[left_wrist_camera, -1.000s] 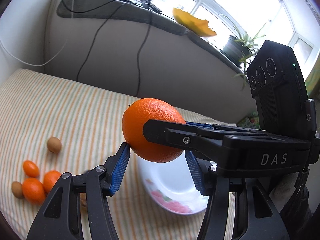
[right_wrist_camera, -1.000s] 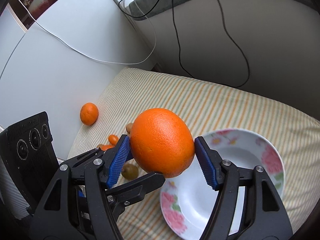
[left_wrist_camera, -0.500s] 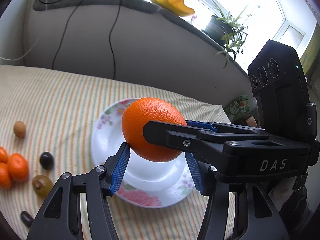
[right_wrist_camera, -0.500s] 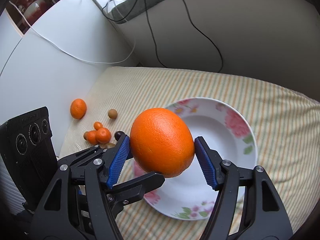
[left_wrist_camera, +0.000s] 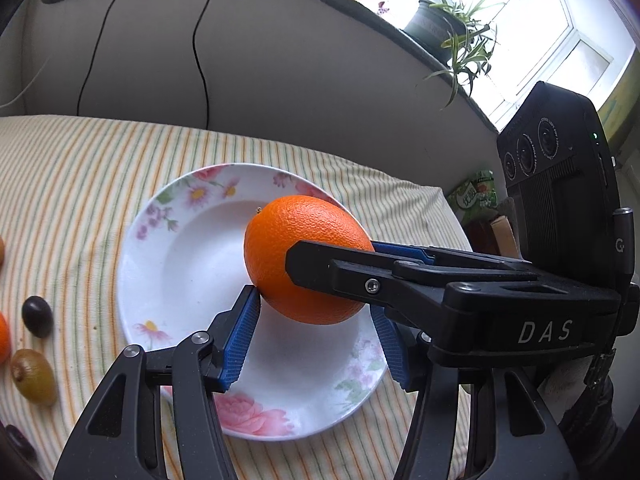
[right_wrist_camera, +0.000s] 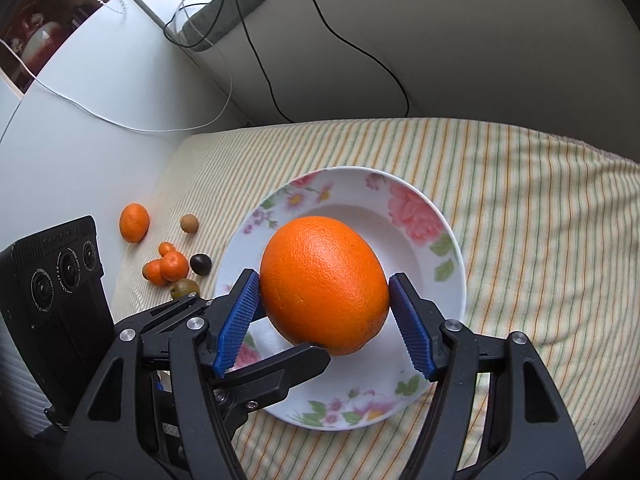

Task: Organize fruits
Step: 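Lower the orange into the plate and open the right gripper, then move the right gripper to the second large orange by the wall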

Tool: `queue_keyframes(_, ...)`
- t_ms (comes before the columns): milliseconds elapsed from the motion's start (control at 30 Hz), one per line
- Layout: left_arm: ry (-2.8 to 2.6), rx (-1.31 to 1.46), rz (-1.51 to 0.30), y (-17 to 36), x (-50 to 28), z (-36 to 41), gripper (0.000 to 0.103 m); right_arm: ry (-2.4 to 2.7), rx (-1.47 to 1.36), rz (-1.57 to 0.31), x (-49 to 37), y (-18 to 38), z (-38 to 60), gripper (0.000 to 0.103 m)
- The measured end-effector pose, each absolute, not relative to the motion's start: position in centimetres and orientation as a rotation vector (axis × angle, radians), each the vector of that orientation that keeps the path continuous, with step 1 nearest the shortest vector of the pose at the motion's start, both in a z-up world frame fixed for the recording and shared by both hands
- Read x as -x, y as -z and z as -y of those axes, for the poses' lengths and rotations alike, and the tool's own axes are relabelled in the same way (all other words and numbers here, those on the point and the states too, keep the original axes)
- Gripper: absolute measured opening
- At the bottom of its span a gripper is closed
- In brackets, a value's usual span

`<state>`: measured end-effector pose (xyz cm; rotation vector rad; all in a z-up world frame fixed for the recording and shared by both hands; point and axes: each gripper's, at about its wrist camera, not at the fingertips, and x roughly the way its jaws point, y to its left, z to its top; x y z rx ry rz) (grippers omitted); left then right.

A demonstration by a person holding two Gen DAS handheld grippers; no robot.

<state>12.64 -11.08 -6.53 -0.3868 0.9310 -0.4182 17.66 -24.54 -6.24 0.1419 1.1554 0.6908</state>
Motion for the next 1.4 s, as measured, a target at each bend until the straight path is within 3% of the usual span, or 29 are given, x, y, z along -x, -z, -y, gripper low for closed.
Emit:
queue_keyframes(733,0.417,0.339,-0.950,7.1,-12.8,11.4,0.056,-0.676,-0.115,-1.165,-18.0,6.8,24.1,0.070)
queue_keyframes(900,0.403,0.303,-0.939,6.8,-12.5,11.4,0.061,-0.666,-0.077,-1.150,-17.7,6.7,23.7,0.071)
queue_keyframes(1100,0.390,0.300,-0.935,6.8,-12.1,10.7,0.063,-0.617,-0.058,-1.072,-17.5,5.3,24.5,0.078)
queue_keyframes(1400,0.377,0.300,-0.902,6.0,-10.8,8.9,0.063,-0.580,-0.108,-0.996,-17.3,3.2,26.4,0.079)
